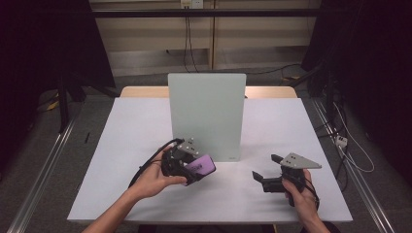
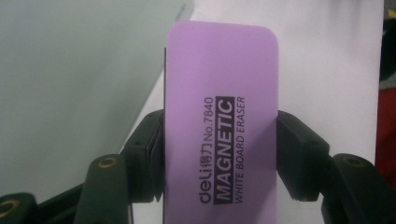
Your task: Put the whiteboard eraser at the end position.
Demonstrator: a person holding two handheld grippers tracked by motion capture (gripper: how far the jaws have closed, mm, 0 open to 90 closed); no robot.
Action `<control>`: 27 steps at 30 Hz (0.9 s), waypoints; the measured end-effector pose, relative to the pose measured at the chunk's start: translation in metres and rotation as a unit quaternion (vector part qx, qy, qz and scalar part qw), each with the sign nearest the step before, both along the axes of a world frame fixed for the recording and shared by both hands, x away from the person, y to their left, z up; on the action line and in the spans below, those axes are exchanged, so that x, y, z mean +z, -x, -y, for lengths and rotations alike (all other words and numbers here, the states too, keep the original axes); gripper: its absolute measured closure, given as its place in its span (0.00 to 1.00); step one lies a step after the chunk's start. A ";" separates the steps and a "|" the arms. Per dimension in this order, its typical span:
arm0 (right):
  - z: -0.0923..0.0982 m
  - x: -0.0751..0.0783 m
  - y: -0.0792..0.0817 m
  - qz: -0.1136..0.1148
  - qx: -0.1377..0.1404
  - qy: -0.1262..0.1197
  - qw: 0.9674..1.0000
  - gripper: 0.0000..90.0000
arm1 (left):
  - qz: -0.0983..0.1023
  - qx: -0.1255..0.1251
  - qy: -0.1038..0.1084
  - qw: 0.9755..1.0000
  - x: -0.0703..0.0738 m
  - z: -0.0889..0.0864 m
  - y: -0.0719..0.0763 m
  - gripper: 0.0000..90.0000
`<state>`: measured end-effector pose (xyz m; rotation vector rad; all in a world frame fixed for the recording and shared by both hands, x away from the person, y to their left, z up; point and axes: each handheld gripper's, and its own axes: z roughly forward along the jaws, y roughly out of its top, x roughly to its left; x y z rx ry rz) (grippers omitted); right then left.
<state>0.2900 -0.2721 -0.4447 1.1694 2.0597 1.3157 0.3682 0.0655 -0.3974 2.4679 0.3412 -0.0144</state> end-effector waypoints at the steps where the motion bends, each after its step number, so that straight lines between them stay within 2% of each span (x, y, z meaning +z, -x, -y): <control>1: 0.000 0.000 0.000 0.000 0.000 0.000 1.000 0.05 | 0.000 -0.005 -0.004 1.000 -0.001 0.002 0.001 0.45; 3: 0.000 0.000 0.000 -0.001 0.000 0.001 1.000 0.05 | -0.004 -0.014 -0.008 1.000 -0.004 0.005 0.002 0.45; 9: 0.000 0.000 0.001 0.000 -0.002 0.003 1.000 0.05 | -0.007 -0.017 -0.018 1.000 -0.006 0.009 0.005 0.45; 14: -0.001 0.001 0.002 0.002 -0.003 0.005 1.000 0.05 | -0.020 -0.031 -0.020 0.999 -0.009 0.013 0.008 0.45; 16: -0.001 0.001 0.003 0.002 -0.004 0.004 1.000 0.05 | -0.018 -0.033 -0.024 0.999 -0.010 0.015 0.010 0.45; 23: 0.000 0.001 0.002 0.001 -0.004 0.004 1.000 0.05 | -0.038 -0.040 -0.035 0.998 -0.021 0.028 0.012 0.45; 25: -0.001 0.001 0.002 0.002 -0.002 0.006 1.000 0.05 | -0.038 -0.041 -0.042 0.998 -0.023 0.030 0.012 0.45; 27: 0.000 0.001 0.003 0.003 -0.003 0.005 1.000 0.05 | -0.042 -0.040 -0.038 0.998 -0.026 0.032 0.011 0.45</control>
